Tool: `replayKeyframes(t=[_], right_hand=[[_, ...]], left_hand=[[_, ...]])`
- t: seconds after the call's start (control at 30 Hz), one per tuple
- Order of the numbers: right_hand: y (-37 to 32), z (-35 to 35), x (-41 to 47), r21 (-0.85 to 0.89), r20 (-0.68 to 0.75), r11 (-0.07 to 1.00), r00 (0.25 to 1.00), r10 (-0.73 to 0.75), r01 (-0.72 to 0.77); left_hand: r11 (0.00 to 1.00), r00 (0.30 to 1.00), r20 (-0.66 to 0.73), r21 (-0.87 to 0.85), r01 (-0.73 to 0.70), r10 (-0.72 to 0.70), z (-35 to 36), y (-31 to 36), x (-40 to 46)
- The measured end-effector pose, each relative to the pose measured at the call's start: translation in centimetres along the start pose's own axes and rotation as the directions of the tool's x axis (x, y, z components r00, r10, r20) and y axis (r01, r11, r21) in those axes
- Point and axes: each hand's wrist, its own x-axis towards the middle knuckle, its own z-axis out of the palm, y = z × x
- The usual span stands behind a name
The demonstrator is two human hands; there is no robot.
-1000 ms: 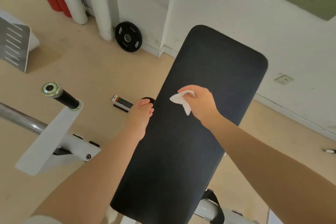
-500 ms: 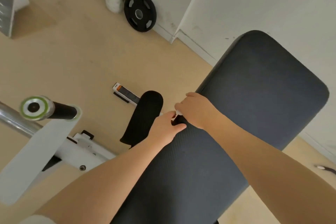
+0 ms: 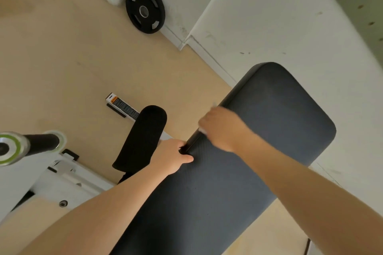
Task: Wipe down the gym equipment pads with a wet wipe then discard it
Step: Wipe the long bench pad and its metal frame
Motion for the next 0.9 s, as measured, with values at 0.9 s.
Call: replayKeyframes(t=[0.9], right_hand=[[19.3,5.0,-10.8,0.725,0.058,0.319,0.515,0.855,-0.611]], left_hand=[[0.742,0.876,-0.224,0.641,-0.197,0.427,-1.3,20.3,8.1]])
